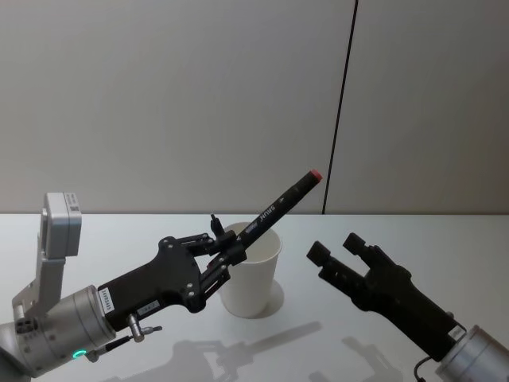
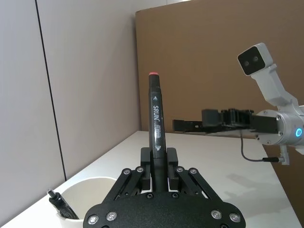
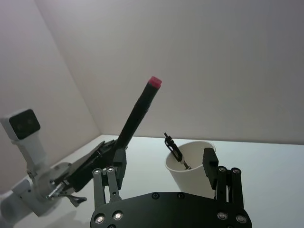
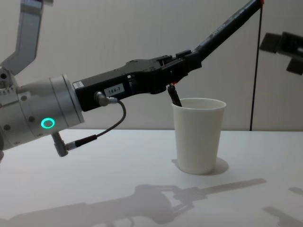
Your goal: Place the pen into the pen holder.
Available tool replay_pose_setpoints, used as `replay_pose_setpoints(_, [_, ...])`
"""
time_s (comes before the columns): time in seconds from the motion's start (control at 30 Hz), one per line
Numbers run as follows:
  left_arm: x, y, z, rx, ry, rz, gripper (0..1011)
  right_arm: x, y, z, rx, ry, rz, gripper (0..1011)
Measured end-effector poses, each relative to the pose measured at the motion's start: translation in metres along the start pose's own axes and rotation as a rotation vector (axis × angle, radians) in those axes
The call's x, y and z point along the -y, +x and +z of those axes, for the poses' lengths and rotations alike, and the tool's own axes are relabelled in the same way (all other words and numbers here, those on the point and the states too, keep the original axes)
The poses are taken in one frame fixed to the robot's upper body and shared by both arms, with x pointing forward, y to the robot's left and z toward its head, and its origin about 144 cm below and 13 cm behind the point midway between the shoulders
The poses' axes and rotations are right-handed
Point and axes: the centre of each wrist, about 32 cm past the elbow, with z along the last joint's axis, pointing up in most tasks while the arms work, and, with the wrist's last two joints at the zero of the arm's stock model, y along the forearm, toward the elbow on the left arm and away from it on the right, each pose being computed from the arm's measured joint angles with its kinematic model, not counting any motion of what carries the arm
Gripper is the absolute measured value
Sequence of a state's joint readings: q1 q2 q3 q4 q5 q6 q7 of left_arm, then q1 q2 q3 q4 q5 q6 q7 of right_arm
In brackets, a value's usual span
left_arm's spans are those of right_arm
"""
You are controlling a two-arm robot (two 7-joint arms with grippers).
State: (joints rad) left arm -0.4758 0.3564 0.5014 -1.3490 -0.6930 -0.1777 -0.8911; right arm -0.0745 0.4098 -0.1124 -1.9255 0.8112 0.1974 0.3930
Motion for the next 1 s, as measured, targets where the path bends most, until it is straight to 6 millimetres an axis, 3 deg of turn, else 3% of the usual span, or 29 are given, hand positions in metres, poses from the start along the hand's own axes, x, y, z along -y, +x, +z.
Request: replay_pose_setpoints(1.0, [0.000,0.000,0.000,0.000,0.000,0.000,203,-0.022,-0.037,0.011,-0.223,0.022,-0.035,1001])
